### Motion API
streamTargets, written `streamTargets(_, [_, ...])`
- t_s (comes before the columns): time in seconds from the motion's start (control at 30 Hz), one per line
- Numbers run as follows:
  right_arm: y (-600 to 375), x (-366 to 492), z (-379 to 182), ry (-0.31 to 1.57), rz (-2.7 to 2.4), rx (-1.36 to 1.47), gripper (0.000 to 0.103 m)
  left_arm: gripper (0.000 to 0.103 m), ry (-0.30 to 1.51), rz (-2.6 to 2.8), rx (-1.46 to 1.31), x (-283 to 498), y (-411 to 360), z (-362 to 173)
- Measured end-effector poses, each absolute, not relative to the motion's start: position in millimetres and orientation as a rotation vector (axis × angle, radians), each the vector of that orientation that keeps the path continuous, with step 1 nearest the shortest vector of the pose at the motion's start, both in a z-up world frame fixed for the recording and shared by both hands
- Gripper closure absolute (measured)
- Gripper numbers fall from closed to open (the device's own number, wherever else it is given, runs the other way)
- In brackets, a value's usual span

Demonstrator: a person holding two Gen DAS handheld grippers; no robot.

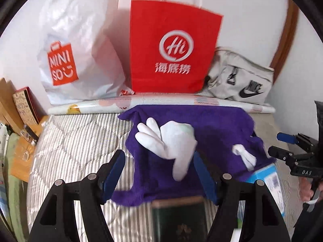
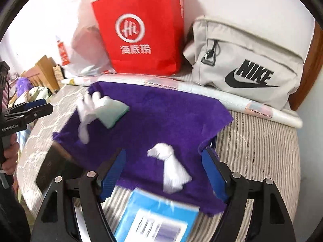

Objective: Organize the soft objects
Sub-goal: 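Lower tissue and glove onto the purple towel and open both grippers, then move the right gripper to the clear plastic bag while the left moves to the yellow pouch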

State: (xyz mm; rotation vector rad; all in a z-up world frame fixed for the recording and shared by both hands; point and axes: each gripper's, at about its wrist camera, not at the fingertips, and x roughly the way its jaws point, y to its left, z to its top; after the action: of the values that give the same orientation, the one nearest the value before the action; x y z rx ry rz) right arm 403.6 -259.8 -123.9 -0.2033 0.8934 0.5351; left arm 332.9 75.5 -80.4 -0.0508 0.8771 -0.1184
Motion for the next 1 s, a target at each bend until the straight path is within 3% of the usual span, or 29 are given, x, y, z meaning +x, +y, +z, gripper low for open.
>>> streamTargets(0.07, [-262.1,390.7,-114.0,0.882,0.523,-0.216,0.017,0.035,0.861,-0.104,-0.041,318.8,74.0,-72.4])
streamTargets(0.53, [-300.8,279.6,-98.2,0.833,0.567,-0.146,0.017,0.035,0.787,-0.151,-0.154,205.3,71.2,-47.7])
streamTargets(1.0, [-292.0,205.2,-153.9,0.912,0.640,-0.181,0.020,0.035,0.932,-0.182,-0.116,144.9,48.9,-118.0])
